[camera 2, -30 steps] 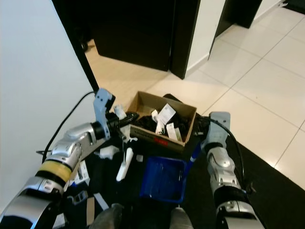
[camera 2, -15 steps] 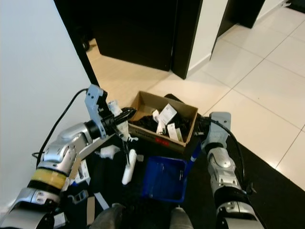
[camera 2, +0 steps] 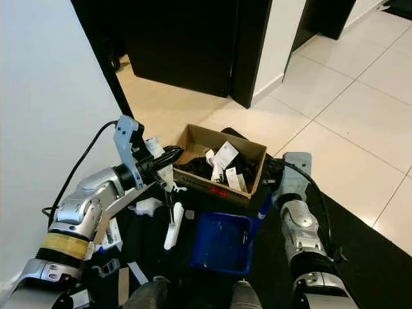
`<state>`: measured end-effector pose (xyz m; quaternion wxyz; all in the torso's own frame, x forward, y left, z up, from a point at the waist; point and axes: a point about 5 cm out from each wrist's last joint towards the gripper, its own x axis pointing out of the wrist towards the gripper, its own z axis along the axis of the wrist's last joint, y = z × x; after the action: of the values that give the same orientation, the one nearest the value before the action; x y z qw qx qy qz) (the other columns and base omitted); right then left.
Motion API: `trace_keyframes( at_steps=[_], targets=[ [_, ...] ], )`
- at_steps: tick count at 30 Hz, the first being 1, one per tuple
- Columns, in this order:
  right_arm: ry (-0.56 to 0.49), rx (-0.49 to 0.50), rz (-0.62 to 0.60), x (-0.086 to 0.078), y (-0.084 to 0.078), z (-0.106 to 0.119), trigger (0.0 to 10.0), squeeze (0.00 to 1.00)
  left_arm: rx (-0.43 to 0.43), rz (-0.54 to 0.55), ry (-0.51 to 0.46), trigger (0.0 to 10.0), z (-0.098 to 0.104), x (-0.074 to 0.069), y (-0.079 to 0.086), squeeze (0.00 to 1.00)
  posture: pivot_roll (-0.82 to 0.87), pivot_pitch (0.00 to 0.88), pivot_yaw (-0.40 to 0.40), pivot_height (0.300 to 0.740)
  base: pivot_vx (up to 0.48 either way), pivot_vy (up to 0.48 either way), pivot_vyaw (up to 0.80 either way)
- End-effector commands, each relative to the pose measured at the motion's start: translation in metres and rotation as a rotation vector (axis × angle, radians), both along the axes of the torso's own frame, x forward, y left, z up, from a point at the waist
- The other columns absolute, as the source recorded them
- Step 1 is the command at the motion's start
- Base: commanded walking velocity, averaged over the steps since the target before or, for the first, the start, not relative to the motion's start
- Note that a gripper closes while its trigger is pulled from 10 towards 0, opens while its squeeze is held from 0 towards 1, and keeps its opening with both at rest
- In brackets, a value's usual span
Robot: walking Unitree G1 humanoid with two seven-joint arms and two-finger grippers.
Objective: Sweep floor
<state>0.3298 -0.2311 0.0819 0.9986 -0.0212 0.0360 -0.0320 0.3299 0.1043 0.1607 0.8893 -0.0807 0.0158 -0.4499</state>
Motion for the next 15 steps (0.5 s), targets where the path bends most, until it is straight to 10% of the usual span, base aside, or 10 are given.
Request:
trace_keyframes(
  at_steps=[1,15],
  targets=[
    [-0.01,0.001,0.002,0.0006,0.0015,0.0004,10.0,0.0,0.006,0.013,-0.024,10.0,0.004,-0.002,0.0049,0.0,0.1,0.209,0.081,0.74,0.334,0.0,0.0],
    [-0.012,0.001,0.001,0.0006,0.0011,0.0006,10.0,0.0,0.009,0.018,-0.023,10.0,0.0043,-0.002,0.0046,0.0,0.09,0.208,0.081,0.74,0.327,0.0,0.0]
  ],
)
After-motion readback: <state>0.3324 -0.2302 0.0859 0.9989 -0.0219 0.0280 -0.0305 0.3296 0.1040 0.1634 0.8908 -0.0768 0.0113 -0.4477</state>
